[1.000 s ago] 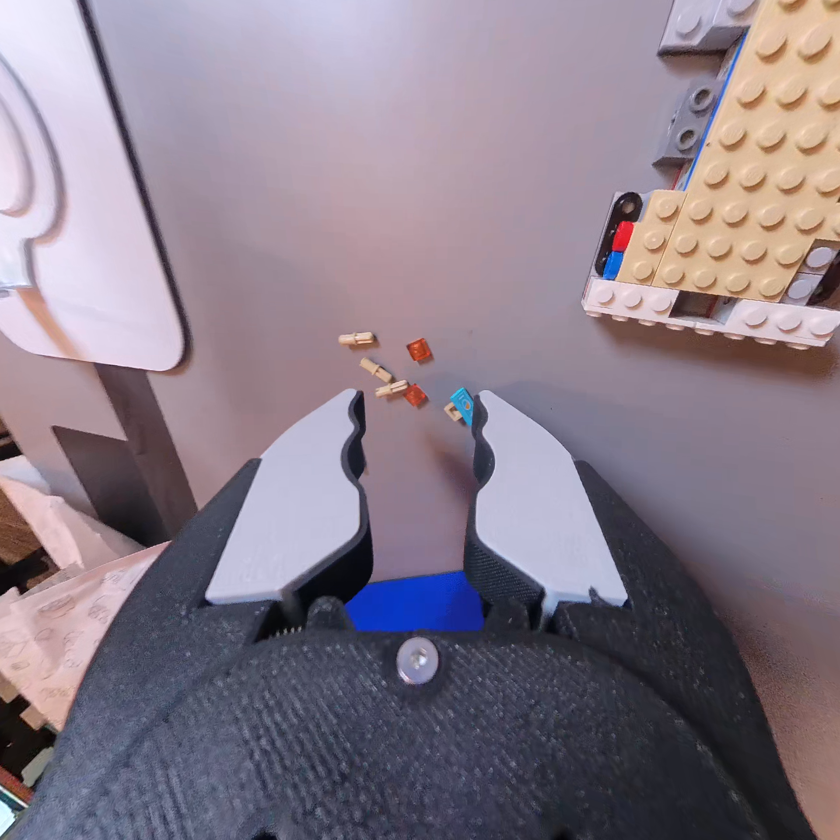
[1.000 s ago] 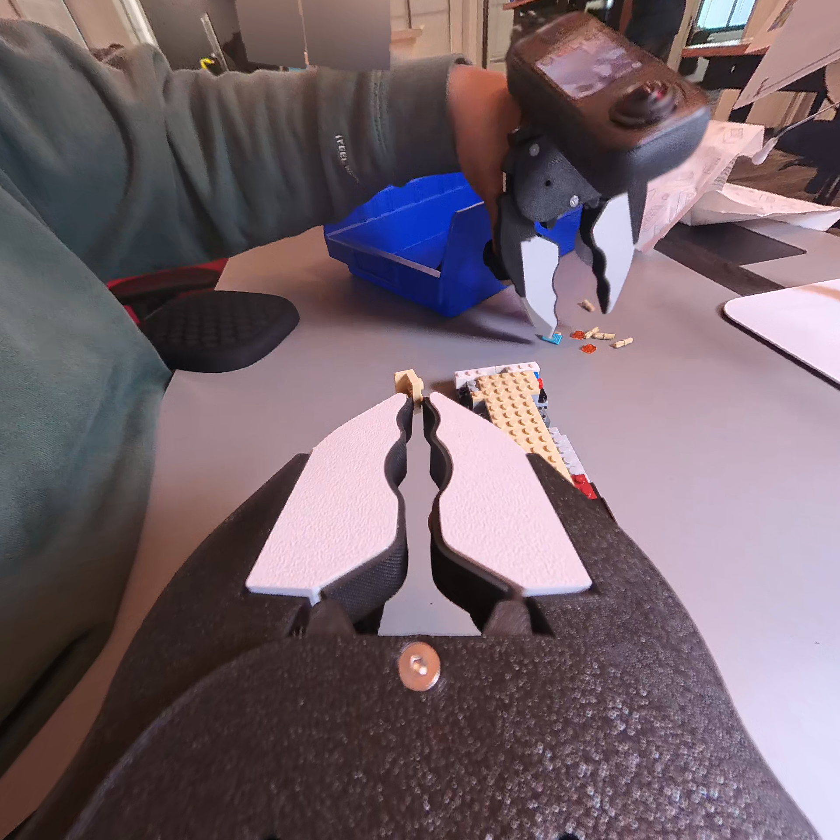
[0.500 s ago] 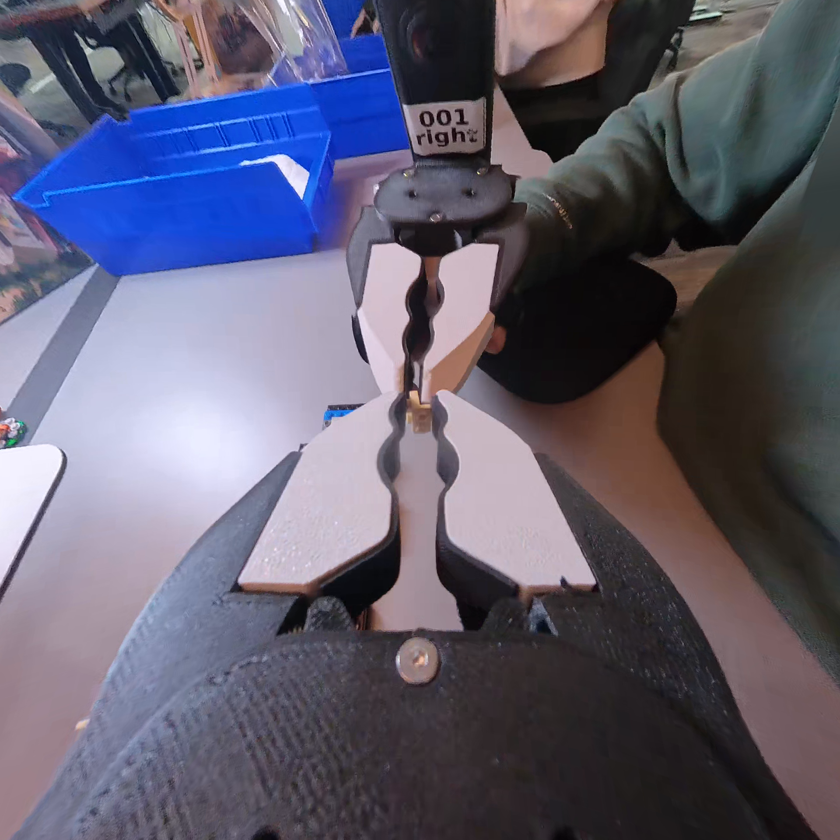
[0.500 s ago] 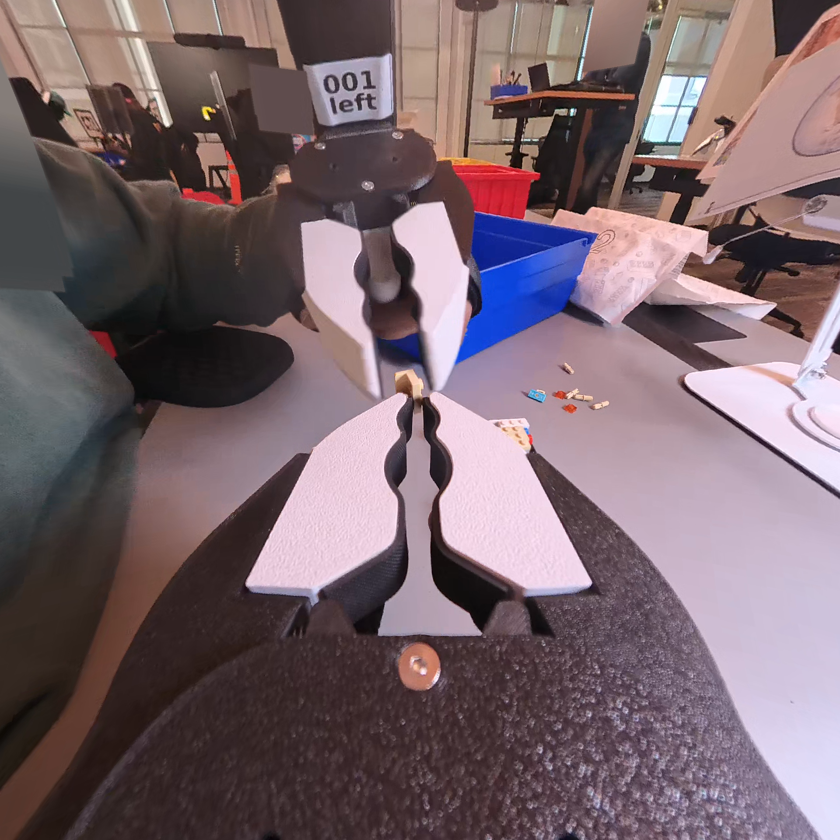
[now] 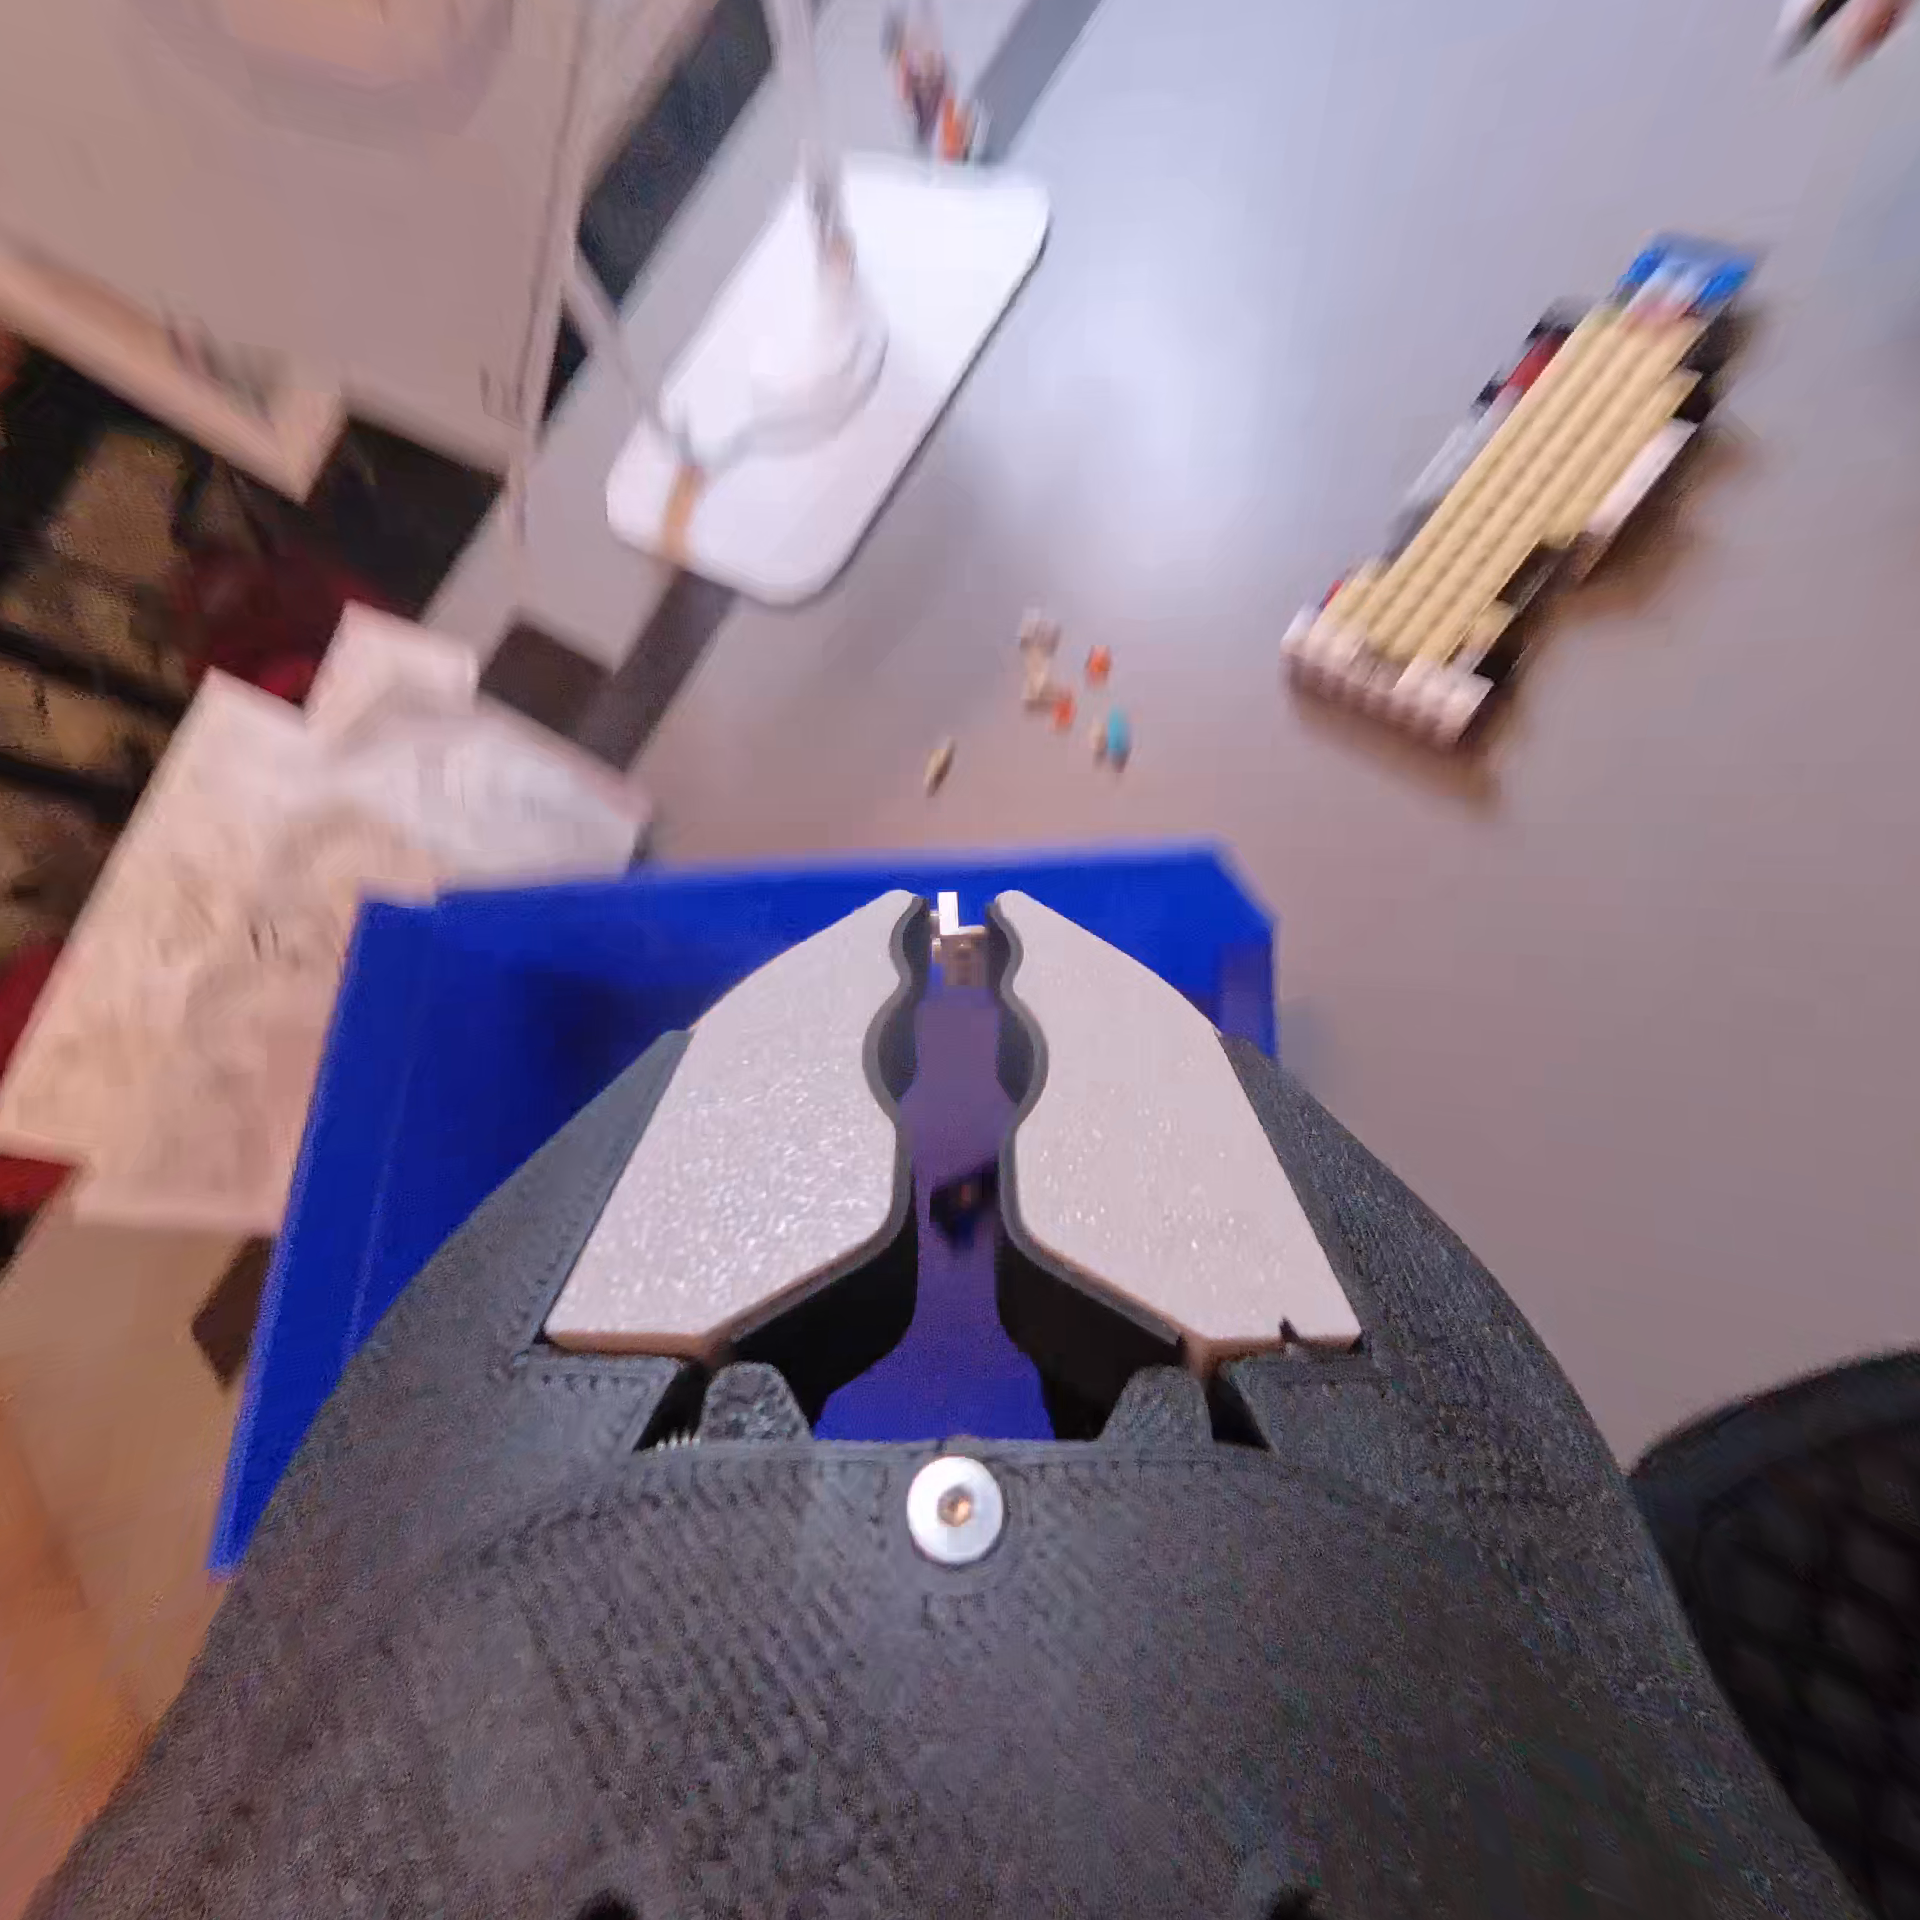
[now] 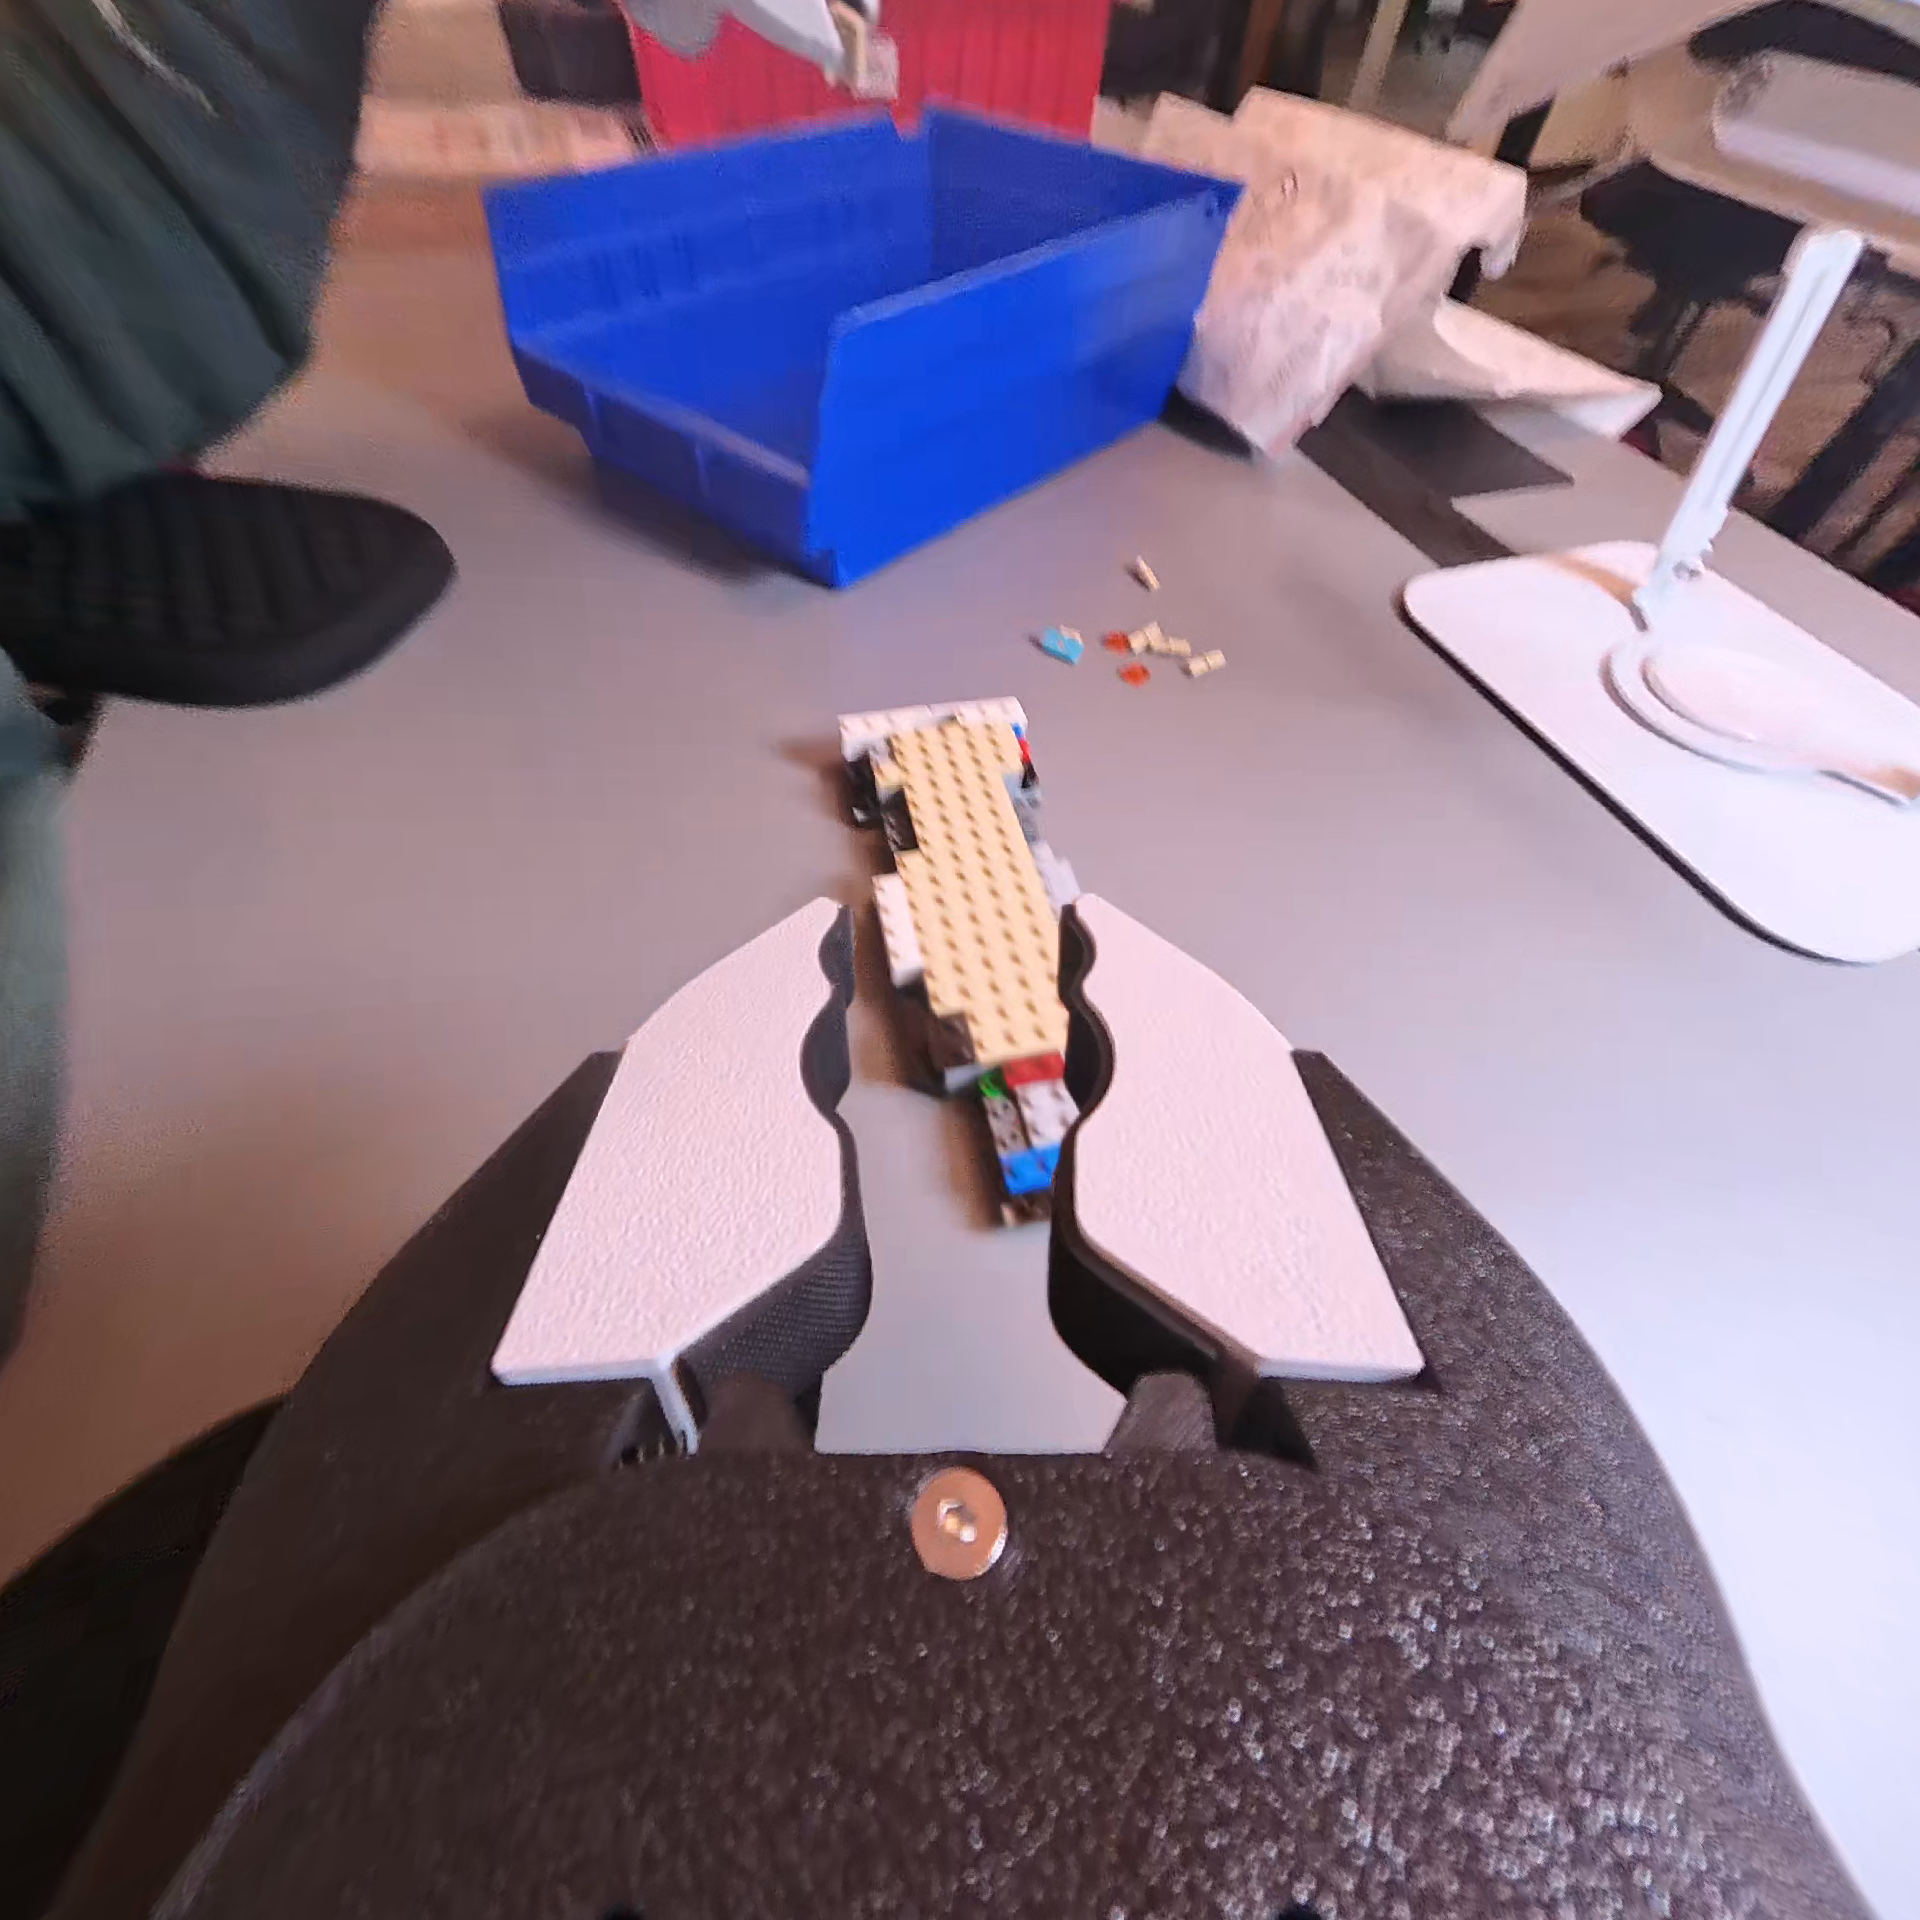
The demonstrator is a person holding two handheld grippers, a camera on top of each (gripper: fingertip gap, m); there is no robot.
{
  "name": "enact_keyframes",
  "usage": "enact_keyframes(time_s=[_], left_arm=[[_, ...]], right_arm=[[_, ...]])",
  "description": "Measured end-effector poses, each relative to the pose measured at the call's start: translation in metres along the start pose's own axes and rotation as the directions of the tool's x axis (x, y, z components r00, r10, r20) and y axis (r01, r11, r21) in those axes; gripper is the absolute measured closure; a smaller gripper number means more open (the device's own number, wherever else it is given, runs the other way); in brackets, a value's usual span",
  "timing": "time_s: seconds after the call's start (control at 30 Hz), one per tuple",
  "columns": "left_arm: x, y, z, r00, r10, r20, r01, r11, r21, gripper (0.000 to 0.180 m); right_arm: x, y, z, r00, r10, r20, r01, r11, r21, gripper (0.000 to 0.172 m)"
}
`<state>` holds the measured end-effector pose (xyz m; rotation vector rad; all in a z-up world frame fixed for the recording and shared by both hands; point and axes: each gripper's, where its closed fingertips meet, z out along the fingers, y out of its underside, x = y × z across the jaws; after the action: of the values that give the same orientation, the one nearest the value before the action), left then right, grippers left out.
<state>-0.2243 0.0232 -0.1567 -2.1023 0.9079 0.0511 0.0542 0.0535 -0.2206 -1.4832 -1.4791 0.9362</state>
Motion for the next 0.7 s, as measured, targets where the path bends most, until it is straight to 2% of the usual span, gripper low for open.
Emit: enact_keyframes(time_s=[0.03, 0.1, 0.13, 0.2, 0.27, 0.3, 0.37, 0.5, 0.57, 0.6, 0.7], left_arm=[[-0.009, 0.030, 0.001, 0.999, -0.041, 0.005, 0.042, 0.993, -0.108, 0.170], [-0.018, 0.071, 0.007, 0.994, -0.110, 0.005, 0.108, 0.971, -0.212, 0.170], [-0.014, 0.086, 0.012, 0.986, -0.163, -0.039, 0.148, 0.958, -0.246, 0.170], [-0.013, 0.111, 0.023, 0.978, -0.204, -0.051, 0.179, 0.936, -0.304, 0.169], [-0.011, 0.126, 0.027, 0.977, -0.204, -0.059, 0.169, 0.916, -0.363, 0.153], [-0.013, 0.125, 0.027, 0.981, -0.187, -0.043, 0.160, 0.922, -0.351, 0.141], [-0.018, 0.111, 0.025, 0.982, -0.189, -0.027, 0.174, 0.943, -0.284, 0.132], [-0.034, 0.090, 0.015, 0.990, -0.117, 0.073, 0.131, 0.963, -0.235, 0.120], [-0.031, 0.059, 0.011, 0.992, -0.060, 0.108, 0.075, 0.987, -0.139, 0.122], [-0.018, 0.037, 0.010, 0.996, -0.023, 0.085, 0.029, 0.997, -0.072, 0.124], [0.042, -0.023, 0.017, 0.992, 0.126, -0.027, -0.123, 0.989, 0.087, 0.130]], right_arm=[[0.005, 0.006, -0.003, 1.000, -0.010, -0.019, 0.009, 0.999, -0.034, 0.133], [0.013, 0.017, -0.009, 0.999, -0.025, -0.038, 0.021, 0.995, -0.099, 0.131], [0.015, 0.023, -0.011, 0.999, -0.027, -0.039, 0.022, 0.991, -0.130, 0.130], [0.019, 0.033, -0.014, 0.999, -0.034, -0.042, 0.026, 0.982, -0.185, 0.130], [0.019, 0.044, -0.015, 0.998, -0.050, -0.034, 0.040, 0.969, -0.243, 0.130], [0.018, 0.049, -0.014, 0.998, -0.053, -0.022, 0.045, 0.962, -0.269, 0.129], [0.015, 0.055, -0.010, 0.998, -0.057, 0.003, 0.055, 0.951, -0.305, 0.128], [0.018, 0.066, 0.001, 0.996, -0.091, 0.021, 0.092, 0.917, -0.389, 0.120], [0.020, 0.069, 0.008, 0.996, -0.084, 0.040, 0.093, 0.907, -0.410, 0.117], [0.021, 0.070, 0.012, 0.995, -0.083, 0.053, 0.098, 0.904, -0.416, 0.117], [0.019, 0.065, 0.024, 0.988, -0.117, 0.097, 0.148, 0.895, -0.421, 0.122]])
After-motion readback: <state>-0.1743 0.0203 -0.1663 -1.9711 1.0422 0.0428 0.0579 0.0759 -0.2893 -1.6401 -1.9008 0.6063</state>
